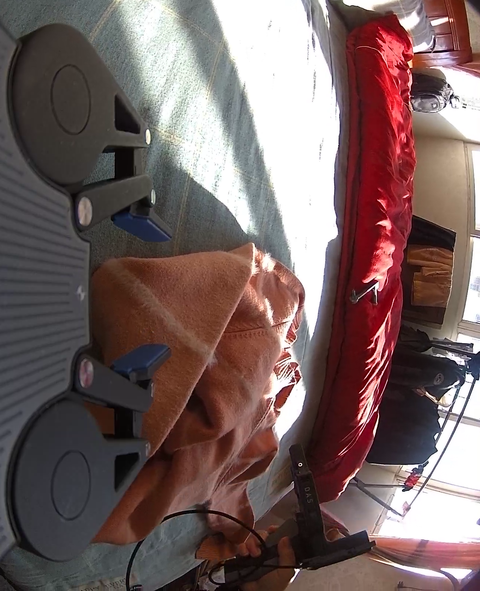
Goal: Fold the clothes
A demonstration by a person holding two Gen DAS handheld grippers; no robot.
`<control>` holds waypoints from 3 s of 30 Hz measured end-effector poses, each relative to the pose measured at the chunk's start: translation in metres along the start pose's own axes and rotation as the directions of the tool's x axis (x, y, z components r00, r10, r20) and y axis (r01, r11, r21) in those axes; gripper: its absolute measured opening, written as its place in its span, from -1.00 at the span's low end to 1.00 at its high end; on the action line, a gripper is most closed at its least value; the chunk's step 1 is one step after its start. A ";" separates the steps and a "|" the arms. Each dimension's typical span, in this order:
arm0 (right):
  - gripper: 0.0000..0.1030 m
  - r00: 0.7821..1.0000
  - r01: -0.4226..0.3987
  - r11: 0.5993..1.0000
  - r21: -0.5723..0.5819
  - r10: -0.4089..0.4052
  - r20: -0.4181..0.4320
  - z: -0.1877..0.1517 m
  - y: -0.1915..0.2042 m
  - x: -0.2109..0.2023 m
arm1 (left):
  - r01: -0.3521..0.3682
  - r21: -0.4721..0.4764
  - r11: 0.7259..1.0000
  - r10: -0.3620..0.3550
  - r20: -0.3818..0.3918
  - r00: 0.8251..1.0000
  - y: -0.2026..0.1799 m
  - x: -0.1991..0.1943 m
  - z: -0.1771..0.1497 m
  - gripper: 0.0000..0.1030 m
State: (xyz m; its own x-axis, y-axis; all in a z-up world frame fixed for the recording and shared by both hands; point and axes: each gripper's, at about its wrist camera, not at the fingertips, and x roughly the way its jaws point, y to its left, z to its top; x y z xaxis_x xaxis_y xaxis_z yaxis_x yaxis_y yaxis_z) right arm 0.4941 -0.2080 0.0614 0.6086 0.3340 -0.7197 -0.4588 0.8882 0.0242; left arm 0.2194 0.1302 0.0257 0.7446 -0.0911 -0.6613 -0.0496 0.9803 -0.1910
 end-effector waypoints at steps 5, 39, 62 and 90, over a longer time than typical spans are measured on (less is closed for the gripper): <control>0.80 1.000 -0.025 0.999 0.047 0.025 0.015 -0.044 0.017 -0.051 | 0.051 0.002 0.999 -0.051 0.020 0.999 -0.008 -0.006 0.001 0.20; 1.00 0.990 0.140 0.985 0.100 -0.141 0.002 -0.180 0.094 -0.050 | 0.164 -0.071 0.984 -0.175 -0.199 0.964 -0.097 0.034 -0.032 0.02; 1.00 0.985 0.168 0.974 0.153 -0.173 0.016 -0.192 0.096 -0.050 | 0.131 -0.049 0.990 -0.138 -0.173 0.975 -0.083 0.037 -0.031 -0.80; 1.00 0.968 0.189 0.977 0.098 -0.202 0.150 -0.165 0.092 -0.082 | -0.509 -0.033 0.860 0.510 0.043 0.859 0.124 -0.032 0.066 -0.91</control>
State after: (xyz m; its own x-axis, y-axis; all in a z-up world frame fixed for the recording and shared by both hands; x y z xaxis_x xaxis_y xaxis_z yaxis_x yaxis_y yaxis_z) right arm 0.2949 -0.2054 0.0080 0.7787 0.1907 -0.5977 -0.2697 0.9619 -0.0446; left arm 0.2332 0.2659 0.0709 0.6424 0.4296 -0.6346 -0.4439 0.8836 0.1489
